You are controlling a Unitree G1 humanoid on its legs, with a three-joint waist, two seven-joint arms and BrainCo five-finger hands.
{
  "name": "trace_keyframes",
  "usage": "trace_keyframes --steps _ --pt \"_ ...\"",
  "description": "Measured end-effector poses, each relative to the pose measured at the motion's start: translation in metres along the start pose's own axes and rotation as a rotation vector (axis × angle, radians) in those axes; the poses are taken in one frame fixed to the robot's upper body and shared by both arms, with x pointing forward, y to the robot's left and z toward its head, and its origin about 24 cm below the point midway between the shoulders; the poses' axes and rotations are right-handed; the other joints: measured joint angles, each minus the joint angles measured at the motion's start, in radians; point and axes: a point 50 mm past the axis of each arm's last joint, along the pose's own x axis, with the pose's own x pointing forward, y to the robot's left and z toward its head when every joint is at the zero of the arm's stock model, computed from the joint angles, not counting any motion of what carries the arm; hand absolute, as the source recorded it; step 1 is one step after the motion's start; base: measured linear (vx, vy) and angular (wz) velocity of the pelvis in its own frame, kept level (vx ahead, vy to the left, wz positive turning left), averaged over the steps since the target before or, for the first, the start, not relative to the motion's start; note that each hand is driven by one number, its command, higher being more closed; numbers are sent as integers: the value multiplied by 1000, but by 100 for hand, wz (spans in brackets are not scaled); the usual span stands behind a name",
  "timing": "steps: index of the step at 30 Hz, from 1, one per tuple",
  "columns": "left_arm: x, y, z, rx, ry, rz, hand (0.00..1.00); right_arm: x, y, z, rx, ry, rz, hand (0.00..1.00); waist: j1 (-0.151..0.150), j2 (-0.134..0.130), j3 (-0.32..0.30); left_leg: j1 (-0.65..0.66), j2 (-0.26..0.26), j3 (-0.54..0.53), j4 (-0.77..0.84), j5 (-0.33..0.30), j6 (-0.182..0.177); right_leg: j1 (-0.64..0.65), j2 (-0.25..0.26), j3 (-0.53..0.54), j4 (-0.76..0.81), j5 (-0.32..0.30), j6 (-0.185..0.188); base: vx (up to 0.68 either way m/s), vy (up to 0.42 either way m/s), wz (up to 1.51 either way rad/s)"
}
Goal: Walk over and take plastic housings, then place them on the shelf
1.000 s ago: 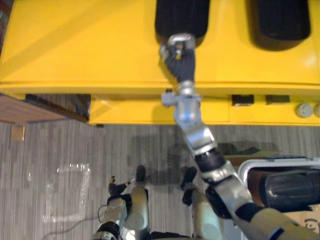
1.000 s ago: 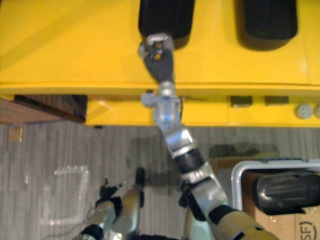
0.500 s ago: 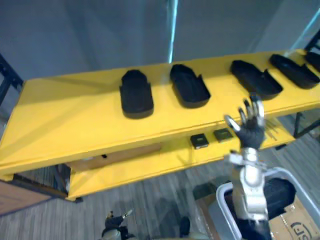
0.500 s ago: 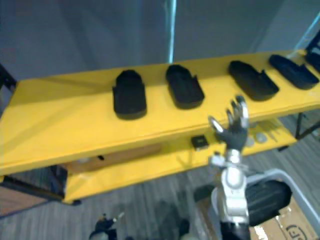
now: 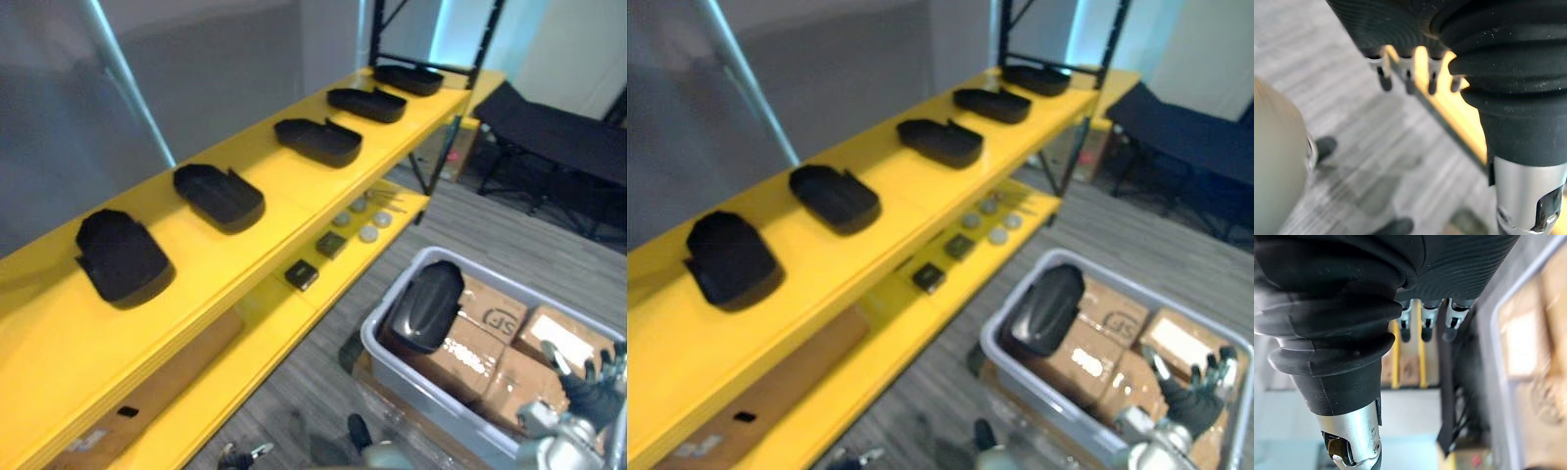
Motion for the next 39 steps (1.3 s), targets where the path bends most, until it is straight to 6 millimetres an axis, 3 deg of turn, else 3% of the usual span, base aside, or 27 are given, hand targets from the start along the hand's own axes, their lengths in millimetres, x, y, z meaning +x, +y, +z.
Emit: trace_keyframes --steps 2,3,4,5,6,7,8,9,11,15,18,20,23,24,25,27,28,29,30,31,32,33,35,39 --pt "0 -5 6 -21 -15 -10 0 0 15 0 24 0 57 0 10 4 26 -3 12 35 76 -42 2 -26 25 47 34 -3 -2 -128 -40 -97" --pt "2 0 14 -78 -39 8 0 -2 47 1 74 2 176 0 41 -15 44 -80 21 -82 256 -64 30 -68 35 137 70 -5 -1 -105 -38 -116" --pt "2 0 16 -92 -44 11 0 -2 52 2 82 -1 202 0 46 -20 49 -98 19 -124 284 -68 39 -76 38 148 75 -5 -1 -134 -68 -150" --pt "2 2 19 -154 -57 29 0 -4 73 6 110 -17 298 0 62 -28 70 -150 2 -272 365 -94 88 -101 50 191 87 -6 -1 -53 -37 -88" --pt "1 2 20 -175 -64 36 0 -4 80 7 116 -20 330 0 71 -23 74 -167 -3 -339 386 -109 104 -109 60 204 83 -6 -1 -102 -5 -93" --pt "1 4 20 -206 -72 52 0 -7 92 6 126 -15 388 0 77 -10 77 -198 -10 -450 407 -132 119 -117 70 214 58 -14 9 -112 52 -43" --pt "0 -3 18 -238 -63 42 0 -7 95 8 130 -24 413 0 86 42 70 -212 14 -501 369 -186 142 -162 106 204 117 -29 1 -123 71 -2" --pt "0 -2 18 -243 -65 43 0 -6 96 9 135 -32 419 0 82 39 79 -207 15 -513 319 -249 98 -209 119 192 203 -52 30 -92 82 16" --pt "2 6 29 -269 -103 68 0 -6 107 5 146 -5 441 0 118 7 106 -207 -19 -503 290 -218 73 -219 96 214 192 -26 42 -95 61 4" --pt "2 12 29 -267 -110 83 0 -18 130 7 160 -7 547 0 124 -9 113 -212 -61 -501 259 -191 91 -214 43 233 141 9 64 -66 53 1" --pt "3 14 31 -263 -117 92 0 -30 145 -7 144 58 620 0 135 -14 118 -224 -67 -517 297 -193 98 -211 32 219 170 -5 70 1 58 23" --pt "3 10 43 -258 -150 77 0 -34 145 -11 142 81 622 0 134 -23 149 -242 -59 -594 441 -241 95 -216 32 133 380 -133 69 6 11 108" --pt "3 8 56 -231 -200 63 0 -41 143 -6 153 71 633 0 158 -60 167 -248 -68 -667 615 -331 93 -217 15 59 613 -267 70 -73 28 98" --pt "3 7 64 -226 -222 59 0 -43 145 -1 160 53 648 0 160 -71 173 -249 -80 -672 655 -354 98 -214 7 47 643 -282 75 -142 83 38" --pt "3 7 64 -218 -221 59 0 -47 148 3 166 41 670 0 170 -76 173 -254 -86 -663 680 -365 101 -212 7 53 640 -278 83 -247 150 -35" --pt "2 7 64 -218 -226 67 0 -51 148 6 177 34 684 0 180 -83 171 -275 -83 -581 686 -364 112 -206 19 119 507 -171 101 -240 146 -105" --pt "2 8 66 -220 -233 72 0 -52 147 5 175 40 685 0 180 -83 172 -283 -75 -528 674 -351 135 -198 23 140 399 -60 74 -265 126 -185" --pt "2 9 67 -223 -237 82 0 -53 146 2 165 54 695 0 201 -74 182 -284 -36 -427 630 -317 163 -168 26 114 207 114 -12 -345 105 -235" --pt "3 11 67 -219 -230 95 0 -57 139 -5 144 85 687 0 196 -81 183 -282 -27 -344 571 -272 183 -162 -21 -109 251 55 -65 -339 88 -194" --pt "3 10 66 -212 -227 94 0 -58 137 -7 138 94 683 0 194 -82 183 -282 -25 -331 558 -263 184 -161 -31 -151 276 19 -64 -286 60 -146" --pt "3 8 68 -175 -228 89 0 -60 129 -16 109 131 666 0 194 -79 183 -285 -13 -289 509 -224 184 -159 -57 -234 381 -75 -60 -190 60 -82" --pt "4 10 68 -163 -226 93 0 -61 127 -21 94 152 662 0 193 -82 182 -285 -10 -270 482 -199 186 -158 -71 -246 432 -124 -54 -193 41 -99" --pt "6 15 65 -111 -215 96 0 -63 125 -38 48 212 663 0 179 -91 176 -283 -15 -211 363 -108 190 -97 -144 -260 575 -273 -44 -133 -40 -76" --pt "8 42 55 -87 -189 162 0 -63 136 -47 -2 223 717 0 204 -123 152 -305 4 -81 296 -47 168 21 -272 -318 554 -304 -41 -105 -180 -113"
